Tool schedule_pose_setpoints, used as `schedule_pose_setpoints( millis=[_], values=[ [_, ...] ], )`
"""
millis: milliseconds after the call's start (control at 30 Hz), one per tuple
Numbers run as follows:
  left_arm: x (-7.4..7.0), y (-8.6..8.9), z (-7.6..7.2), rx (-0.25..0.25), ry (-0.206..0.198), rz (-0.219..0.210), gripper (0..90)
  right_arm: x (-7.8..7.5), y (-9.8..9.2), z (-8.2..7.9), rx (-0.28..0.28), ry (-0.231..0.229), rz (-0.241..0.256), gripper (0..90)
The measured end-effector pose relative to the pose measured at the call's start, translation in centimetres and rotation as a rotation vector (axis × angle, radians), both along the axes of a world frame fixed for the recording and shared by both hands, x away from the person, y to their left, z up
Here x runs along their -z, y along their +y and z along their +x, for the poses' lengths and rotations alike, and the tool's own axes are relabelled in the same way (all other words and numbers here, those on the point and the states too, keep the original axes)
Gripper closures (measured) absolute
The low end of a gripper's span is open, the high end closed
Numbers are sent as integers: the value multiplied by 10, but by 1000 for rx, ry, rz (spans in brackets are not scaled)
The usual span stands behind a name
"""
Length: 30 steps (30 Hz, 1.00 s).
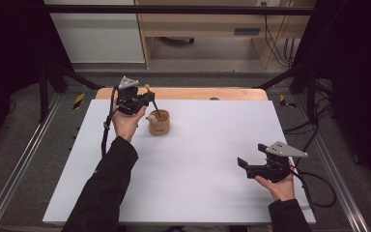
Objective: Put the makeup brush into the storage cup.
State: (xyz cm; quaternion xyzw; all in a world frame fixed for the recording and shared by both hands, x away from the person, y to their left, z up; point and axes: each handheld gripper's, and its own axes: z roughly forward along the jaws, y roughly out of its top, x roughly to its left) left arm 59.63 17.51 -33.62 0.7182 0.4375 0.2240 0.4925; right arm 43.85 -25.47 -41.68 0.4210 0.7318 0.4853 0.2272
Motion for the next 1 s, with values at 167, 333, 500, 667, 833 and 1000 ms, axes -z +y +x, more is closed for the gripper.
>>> schedule_pose_setpoints(
  millis=[167, 333, 500, 667, 833, 1000],
  values=[
    [5, -1, 3, -5, 2, 20, 837, 0, 0, 0, -1, -1, -1, 50],
    [11, -3, 5, 3, 11, 42, 837, 0, 0, 0, 0, -1, -2, 51],
    [17, -7, 6, 8, 17, 58, 837, 0, 1, 0, -2, 0, -4, 52],
    [24, -10, 7, 11, 25, 62, 837, 0, 1, 0, -2, 1, -5, 52],
    [29, -12, 7, 15, 32, 64, 837, 0, 1, 0, -2, 0, -6, 53],
    [35, -14, 6, 22, 41, 75, 837, 1, 2, 0, -7, 0, -10, 52]
  ],
)
